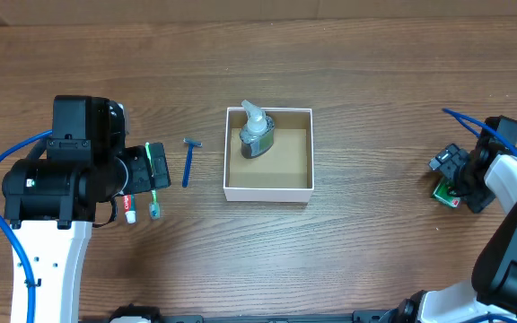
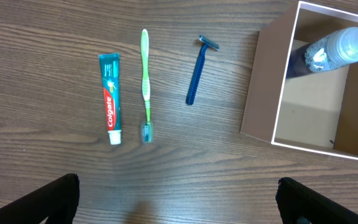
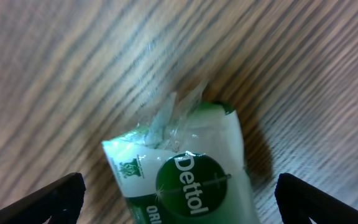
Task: Pack container
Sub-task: 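Grasp the green Dettol soap bar with the right gripper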
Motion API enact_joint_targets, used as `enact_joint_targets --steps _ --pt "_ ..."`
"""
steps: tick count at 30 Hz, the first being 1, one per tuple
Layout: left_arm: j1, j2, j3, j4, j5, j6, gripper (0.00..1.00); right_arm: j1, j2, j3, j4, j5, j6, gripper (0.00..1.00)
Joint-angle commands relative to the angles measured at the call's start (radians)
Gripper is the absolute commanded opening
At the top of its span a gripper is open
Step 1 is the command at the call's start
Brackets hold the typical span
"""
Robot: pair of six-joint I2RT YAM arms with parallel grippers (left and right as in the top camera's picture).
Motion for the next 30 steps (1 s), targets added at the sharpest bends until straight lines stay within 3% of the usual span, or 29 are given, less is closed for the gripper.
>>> enact_joint_targets --steps 1,6,10,12,21,24,28,30 --pt "0.005 -0.002 0.022 0.003 0.001 0.016 1.0 -0.001 0.048 -0.007 0.0 -0.035 -0.022 1.0" --pt "0.005 -0.002 0.022 -0.003 0.001 0.016 1.0 -0.001 0.061 -0.006 0.001 -0.037 -0.026 0.99" --pt "0.005 -0.002 0.022 -0.003 0.0 0.016 1.0 -0.001 0.061 -0.006 0.0 -0.037 -0.026 0.84" --pt "0.005 -0.002 0.022 -0.003 0.0 0.016 1.0 -0.001 0.061 -0.006 0.0 -0.037 -0.026 0.7" --pt "0.005 -0.002 0.022 -0.003 0.0 0.016 1.0 -0.001 0.059 0.01 -0.02 -0.037 -0.026 0.59" --pt "0.005 -0.002 0.022 -0.003 0.0 0.016 1.0 -0.001 0.054 0.044 -0.056 -0.037 -0.026 0.49" --pt "0.005 -0.002 0.022 -0.002 0.0 0.016 1.0 0.0 0.017 0.118 -0.129 -0.046 -0.026 0.22" --pt "0.005 -0.002 0.022 -0.003 0.0 0.016 1.0 0.0 -0.011 0.158 -0.161 -0.063 -0.026 0.19"
